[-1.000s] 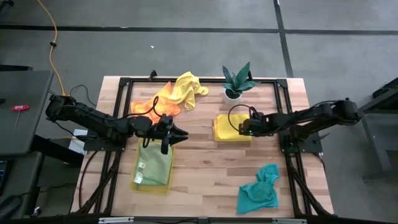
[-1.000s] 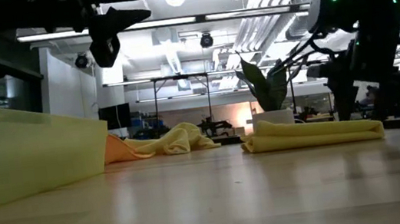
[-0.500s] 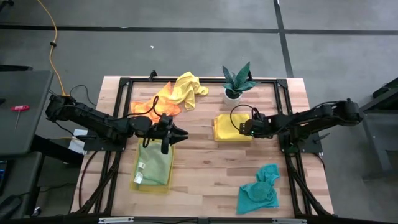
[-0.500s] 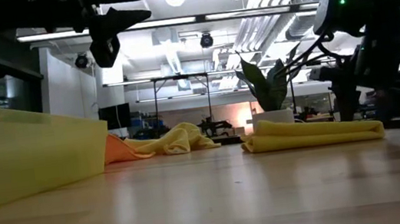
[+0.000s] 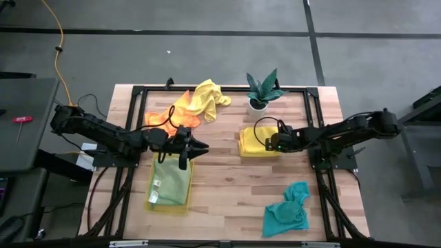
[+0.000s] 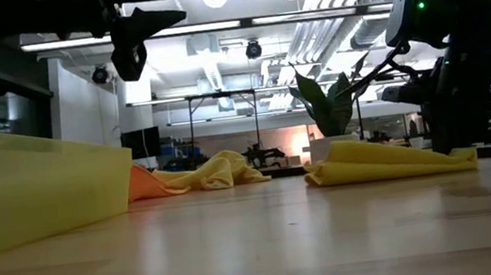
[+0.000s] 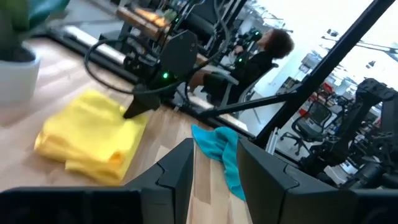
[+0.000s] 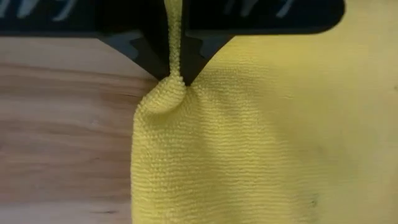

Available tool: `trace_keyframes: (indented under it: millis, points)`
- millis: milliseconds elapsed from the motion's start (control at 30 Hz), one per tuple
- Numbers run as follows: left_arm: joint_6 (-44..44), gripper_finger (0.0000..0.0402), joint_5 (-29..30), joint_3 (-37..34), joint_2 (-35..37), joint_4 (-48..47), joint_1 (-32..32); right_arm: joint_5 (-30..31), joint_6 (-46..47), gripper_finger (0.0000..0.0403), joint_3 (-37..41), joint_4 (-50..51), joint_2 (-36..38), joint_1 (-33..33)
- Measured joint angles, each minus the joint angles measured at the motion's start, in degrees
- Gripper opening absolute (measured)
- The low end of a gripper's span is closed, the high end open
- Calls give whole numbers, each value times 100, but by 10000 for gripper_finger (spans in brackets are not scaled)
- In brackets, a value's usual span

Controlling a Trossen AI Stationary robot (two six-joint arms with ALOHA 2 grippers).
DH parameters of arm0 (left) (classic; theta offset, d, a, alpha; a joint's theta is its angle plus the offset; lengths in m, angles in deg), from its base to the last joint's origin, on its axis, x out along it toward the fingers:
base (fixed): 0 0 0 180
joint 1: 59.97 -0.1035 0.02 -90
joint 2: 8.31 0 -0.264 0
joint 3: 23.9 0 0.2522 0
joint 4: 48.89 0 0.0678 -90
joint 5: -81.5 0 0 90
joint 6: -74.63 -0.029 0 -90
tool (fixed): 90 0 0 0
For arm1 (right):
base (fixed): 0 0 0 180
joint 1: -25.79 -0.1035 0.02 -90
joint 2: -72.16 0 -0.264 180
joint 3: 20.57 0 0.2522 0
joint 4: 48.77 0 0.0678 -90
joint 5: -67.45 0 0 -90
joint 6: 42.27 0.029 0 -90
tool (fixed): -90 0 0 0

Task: Fold microfiber towels
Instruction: Stack the bottom yellow microfiber cloth on top of the green microfiber cloth

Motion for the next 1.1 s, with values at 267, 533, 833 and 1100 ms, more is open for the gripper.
trace_keyframes:
  millis: [267, 533, 833, 1100]
  points:
    - [-824, 113, -3, 115, 398, 539, -238, 146, -2264, 1, -1454, 1212, 148, -24]
    - [-970, 118, -306, 1111, 485, -1338, -727, 194, -4928, 1, -3149, 1567, 49, -351]
    - [-1565, 208, -1045, 2407, 142, -3447, -1074, -79, -6462, 0, -4429, 2044, -808, -850]
    - [-2084, 272, -1415, 3149, -365, -4335, -1169, -121, -7185, 0, -5312, 2206, -1837, -1221]
